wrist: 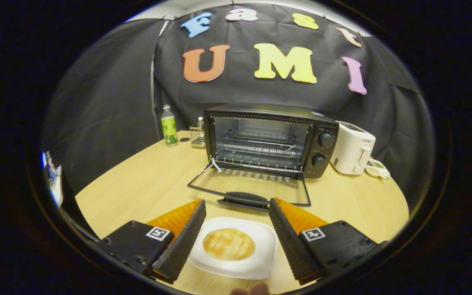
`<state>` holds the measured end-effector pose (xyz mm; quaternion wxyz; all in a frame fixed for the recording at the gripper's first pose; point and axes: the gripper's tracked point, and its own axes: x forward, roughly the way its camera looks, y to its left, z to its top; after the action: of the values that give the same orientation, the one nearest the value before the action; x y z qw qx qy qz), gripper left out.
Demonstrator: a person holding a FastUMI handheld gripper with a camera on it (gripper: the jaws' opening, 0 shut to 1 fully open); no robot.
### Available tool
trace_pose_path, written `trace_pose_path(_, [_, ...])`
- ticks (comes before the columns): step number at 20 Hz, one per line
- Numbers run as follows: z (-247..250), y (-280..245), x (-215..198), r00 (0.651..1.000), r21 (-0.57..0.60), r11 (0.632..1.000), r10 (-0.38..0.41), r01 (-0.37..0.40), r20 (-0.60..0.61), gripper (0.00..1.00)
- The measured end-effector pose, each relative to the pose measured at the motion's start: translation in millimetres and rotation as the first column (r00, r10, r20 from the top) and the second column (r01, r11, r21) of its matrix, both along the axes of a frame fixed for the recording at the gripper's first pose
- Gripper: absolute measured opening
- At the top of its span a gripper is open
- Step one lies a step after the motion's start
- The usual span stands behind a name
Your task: Open the toaster oven, put the food inside, and close the toaster oven door.
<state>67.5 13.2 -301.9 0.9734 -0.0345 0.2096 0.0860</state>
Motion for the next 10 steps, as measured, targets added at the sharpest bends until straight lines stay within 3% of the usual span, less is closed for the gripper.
trace_pose_path(5, [-24.7, 4.0, -34.8, 1.000, -0.018, 1.000, 0.021, -0.022, -0.016, 1.00])
trace_pose_path(10, [-44.8, 3.5, -38.3, 0.998, -0.042, 0.999, 0.022, -0.024, -0.055, 1.00])
